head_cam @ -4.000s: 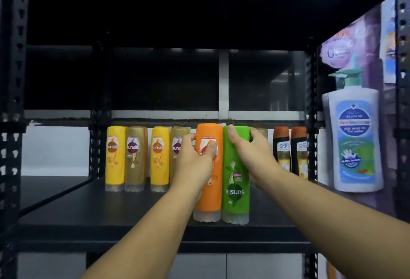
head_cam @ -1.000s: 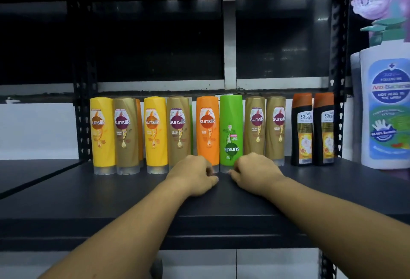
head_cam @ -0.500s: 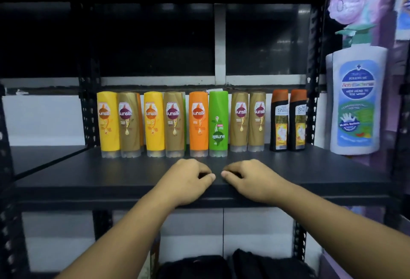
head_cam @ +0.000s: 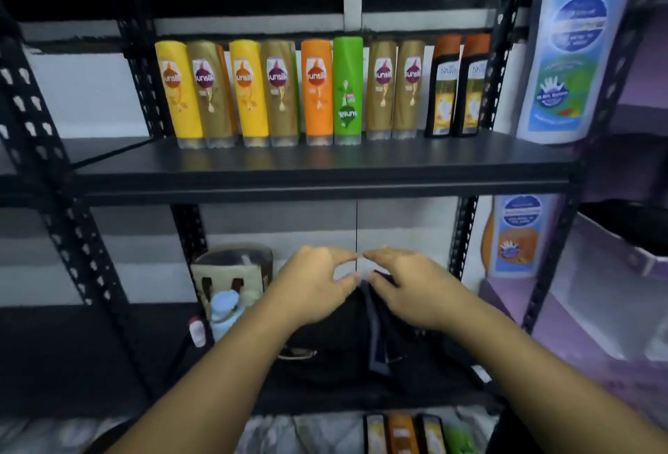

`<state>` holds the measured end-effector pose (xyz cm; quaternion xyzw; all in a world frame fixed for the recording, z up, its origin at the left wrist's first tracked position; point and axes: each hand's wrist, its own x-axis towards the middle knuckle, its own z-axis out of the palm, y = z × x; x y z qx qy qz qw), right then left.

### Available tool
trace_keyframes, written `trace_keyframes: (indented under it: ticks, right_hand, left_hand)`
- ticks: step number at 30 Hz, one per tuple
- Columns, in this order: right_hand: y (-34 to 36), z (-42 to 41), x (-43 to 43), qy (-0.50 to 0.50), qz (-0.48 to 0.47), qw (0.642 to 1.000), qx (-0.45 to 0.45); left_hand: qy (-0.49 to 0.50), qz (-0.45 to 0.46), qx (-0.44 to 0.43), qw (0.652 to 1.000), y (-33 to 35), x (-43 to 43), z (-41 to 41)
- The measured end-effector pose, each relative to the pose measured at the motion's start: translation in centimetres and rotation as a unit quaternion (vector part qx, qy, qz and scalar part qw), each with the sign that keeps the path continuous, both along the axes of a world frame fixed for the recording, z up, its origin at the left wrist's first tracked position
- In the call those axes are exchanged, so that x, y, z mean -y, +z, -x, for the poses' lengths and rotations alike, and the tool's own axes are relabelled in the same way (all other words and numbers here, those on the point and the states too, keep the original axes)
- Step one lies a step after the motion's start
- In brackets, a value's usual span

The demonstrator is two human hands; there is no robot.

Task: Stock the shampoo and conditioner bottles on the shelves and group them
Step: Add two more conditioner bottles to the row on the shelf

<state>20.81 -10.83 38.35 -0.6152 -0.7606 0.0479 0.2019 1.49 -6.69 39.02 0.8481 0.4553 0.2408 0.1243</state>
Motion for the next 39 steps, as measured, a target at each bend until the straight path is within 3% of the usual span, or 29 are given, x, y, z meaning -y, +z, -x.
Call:
trace_keyframes:
  ticks: [6, 11, 15, 28, 39]
  right_hand:
    - [-8.3, -1.5, 4.4, -0.052, 0.157, 0.986, 0.035]
    - [-17.2, -2.9, 7.1, -0.110, 0.286, 0.951, 0.033]
    - [-22.6, -3.2, 8.2, -0.120, 0.359, 0.925, 0.019]
    - [-36.2, -5.5, 4.0, -0.147, 0.418, 0.895, -0.056]
    - [-43.2, -6.3, -3.3, -0.220, 0.387, 0.882, -0.158]
  left_hand:
    - [-0.039, 0.124, -0.064, 0.990, -11.0, 3.0, -0.4]
    - [-0.056, 0.266, -0.095, 0.958, -18.4, 4.9, -1.3]
    - [-0.040, 0.307, -0.127, 0.942, -23.3, 4.9, -1.4]
    - [-0.001, 0.374, -0.157, 0.914, -37.1, 0.4, -5.0]
    - [0.093, 0.452, -0.055, 0.886, -46.1, -4.1, -7.4]
